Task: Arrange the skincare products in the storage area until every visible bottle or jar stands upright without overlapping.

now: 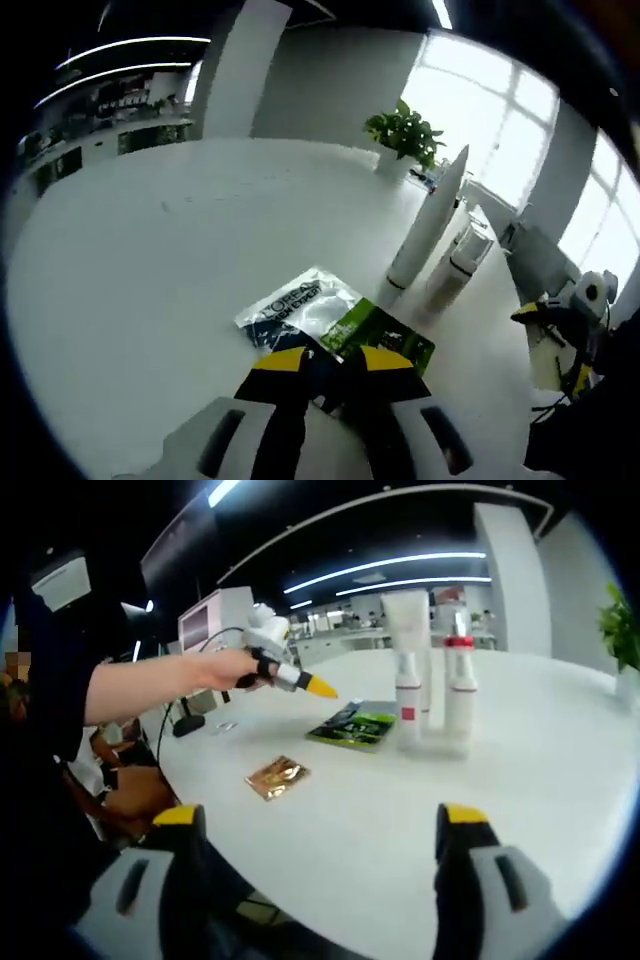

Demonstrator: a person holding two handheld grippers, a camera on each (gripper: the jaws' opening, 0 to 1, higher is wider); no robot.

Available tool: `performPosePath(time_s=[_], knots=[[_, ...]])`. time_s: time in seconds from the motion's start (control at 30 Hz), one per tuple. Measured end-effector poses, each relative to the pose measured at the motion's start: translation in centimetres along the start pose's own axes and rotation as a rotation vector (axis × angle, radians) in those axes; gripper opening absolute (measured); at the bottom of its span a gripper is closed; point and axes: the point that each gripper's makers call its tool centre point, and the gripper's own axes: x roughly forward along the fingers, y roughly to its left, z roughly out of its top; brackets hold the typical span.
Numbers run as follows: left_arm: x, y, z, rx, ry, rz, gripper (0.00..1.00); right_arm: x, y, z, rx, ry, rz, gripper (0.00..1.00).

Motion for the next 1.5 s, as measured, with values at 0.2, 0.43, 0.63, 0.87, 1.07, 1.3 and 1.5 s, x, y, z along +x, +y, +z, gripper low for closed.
performPosePath(time_s=[0.2,0.43,0.63,0.87,1.07,1.3,1.5], knots=[[1.6,1.0,-0.5,0.235,0.039,0.078,0.05,-0.1,0.1,-0.1,-0.005,0.005,-0.003,0.96],[3.0,1.1,-1.6,0.265,0.013,0.079,0.03,-0.1,-0.2,-0.3,-0.002,0.013,-0.007,0.95],[2.9,0.7,-1.8,0.247,0.006,0.087,0.0,0.1,-0.4,-0.7,0.0,0.026,-0.006,0.94],[3.0,0.2,-1.9,0.226,-0.007,0.073,0.0,0.3,-0.5,-0.5,0.005,0.025,-0.007,0.94],[3.2,-0.2,-1.8,0.228,-0.012,0.067,0.0,0.4,-0.5,-0.8,0.009,0.028,-0.009,0.94],[3.2,-0.5,-1.9,0.242,-0.004,0.067,0.0,0.3,-0.4,-0.8,0.006,0.029,-0.01,0.94],[3.2,-0.6,-2.0,0.245,0.0,0.062,0.0,0.3,-0.3,-0.9,0.007,0.029,-0.009,0.94]])
